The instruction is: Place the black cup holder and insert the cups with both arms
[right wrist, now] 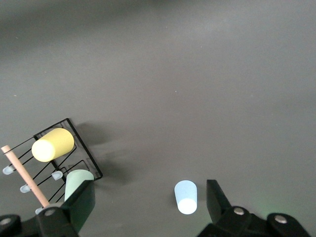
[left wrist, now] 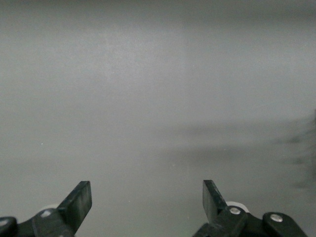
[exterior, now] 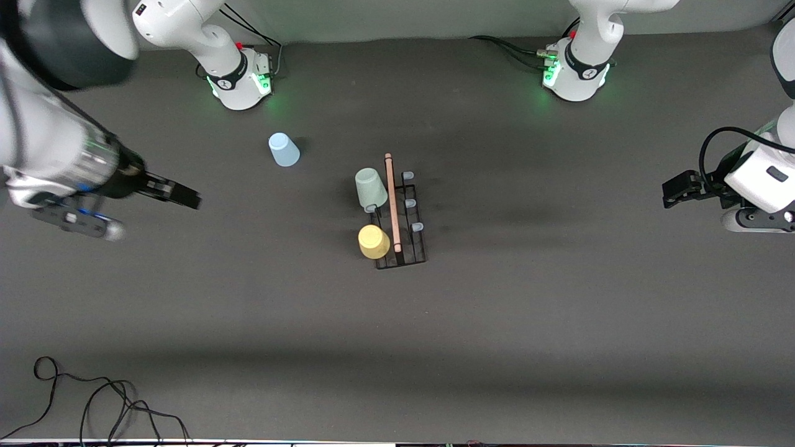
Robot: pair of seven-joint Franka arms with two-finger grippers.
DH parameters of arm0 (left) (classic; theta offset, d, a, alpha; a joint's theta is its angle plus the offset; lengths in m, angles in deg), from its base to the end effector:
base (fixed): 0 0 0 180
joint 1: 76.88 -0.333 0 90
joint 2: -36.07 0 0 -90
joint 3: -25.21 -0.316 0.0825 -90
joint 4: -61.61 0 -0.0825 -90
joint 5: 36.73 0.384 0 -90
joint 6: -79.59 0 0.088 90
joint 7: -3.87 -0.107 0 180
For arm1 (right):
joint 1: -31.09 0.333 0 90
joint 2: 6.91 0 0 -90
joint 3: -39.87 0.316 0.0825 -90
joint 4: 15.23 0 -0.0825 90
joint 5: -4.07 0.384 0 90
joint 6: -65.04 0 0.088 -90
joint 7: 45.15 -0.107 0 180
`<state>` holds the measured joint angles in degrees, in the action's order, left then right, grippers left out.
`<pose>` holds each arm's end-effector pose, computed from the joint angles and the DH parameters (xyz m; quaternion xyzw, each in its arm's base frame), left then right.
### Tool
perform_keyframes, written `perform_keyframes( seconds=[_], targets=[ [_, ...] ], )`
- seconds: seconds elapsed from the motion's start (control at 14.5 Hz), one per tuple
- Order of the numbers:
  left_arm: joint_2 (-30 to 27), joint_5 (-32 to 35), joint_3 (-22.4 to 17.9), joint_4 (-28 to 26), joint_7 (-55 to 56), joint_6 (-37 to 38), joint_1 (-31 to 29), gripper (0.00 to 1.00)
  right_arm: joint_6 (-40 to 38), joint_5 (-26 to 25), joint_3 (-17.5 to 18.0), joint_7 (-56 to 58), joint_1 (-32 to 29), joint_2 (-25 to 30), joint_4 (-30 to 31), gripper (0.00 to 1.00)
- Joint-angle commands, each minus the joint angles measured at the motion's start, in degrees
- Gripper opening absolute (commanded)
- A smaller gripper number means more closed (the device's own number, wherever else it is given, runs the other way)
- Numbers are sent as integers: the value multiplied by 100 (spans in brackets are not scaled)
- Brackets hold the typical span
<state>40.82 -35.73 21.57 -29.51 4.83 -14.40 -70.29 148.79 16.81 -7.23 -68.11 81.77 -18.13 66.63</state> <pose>0.5825 -0.0297 0.5742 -0.9996 0.0182 0.0159 0.0119 0.5779 0.1064 0.6017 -0.9850 0.1604 0.0585 0.0266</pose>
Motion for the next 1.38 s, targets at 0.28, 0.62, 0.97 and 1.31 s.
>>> perform_keyframes(
  seconds=[0.28, 0.62, 0.97, 1.31],
  targets=[
    [-53, 58, -5, -11, -69, -14, 35, 100, -228, -781, 60, 1091, -84, 182, 67, 100],
    [-62, 58, -5, -11, -69, 3, 35, 100, -228, -834, 1928, 1021, -1786, 348, 67, 100],
    [-53, 58, -5, -11, -69, -14, 35, 100, -228, -1089, 3302, 1021, -3063, 471, 110, 100],
    [-53, 49, 4, -11, -69, -23, 44, 100, -185, -1106, 4560, 1100, -4444, 761, 426, 100]
  ],
)
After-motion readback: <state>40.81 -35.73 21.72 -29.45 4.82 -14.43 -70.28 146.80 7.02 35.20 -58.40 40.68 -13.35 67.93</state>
